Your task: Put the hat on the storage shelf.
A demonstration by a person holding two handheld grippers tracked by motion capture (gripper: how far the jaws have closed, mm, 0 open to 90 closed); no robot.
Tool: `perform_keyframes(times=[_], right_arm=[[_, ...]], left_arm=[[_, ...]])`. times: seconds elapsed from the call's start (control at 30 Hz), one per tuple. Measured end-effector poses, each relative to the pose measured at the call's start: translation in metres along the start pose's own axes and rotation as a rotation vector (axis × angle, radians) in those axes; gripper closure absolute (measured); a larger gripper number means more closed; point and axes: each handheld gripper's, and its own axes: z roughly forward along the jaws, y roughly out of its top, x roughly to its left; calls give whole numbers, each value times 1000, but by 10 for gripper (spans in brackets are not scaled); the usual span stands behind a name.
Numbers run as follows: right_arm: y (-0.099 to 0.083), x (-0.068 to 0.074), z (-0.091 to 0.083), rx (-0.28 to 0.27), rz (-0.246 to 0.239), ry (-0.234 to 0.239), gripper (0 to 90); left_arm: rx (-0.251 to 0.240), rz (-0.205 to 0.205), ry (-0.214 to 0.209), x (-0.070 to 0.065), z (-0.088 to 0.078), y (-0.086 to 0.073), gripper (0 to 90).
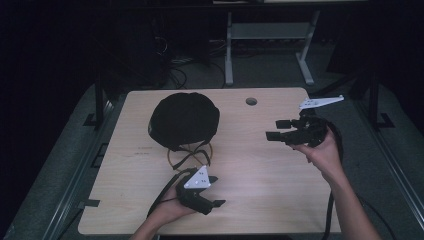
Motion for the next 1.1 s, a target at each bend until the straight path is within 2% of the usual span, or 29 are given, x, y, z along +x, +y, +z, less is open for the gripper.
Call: perform_keyframes(times=[0.13,1.1], right_arm=[[-7,-1,-1,6,9,1,239],[-57,-7,-11,46,56,-8,239]], left_arm=[[-1,-13,2,0,1,-1,248],[-5,-10,5,0,0,-1,245]])
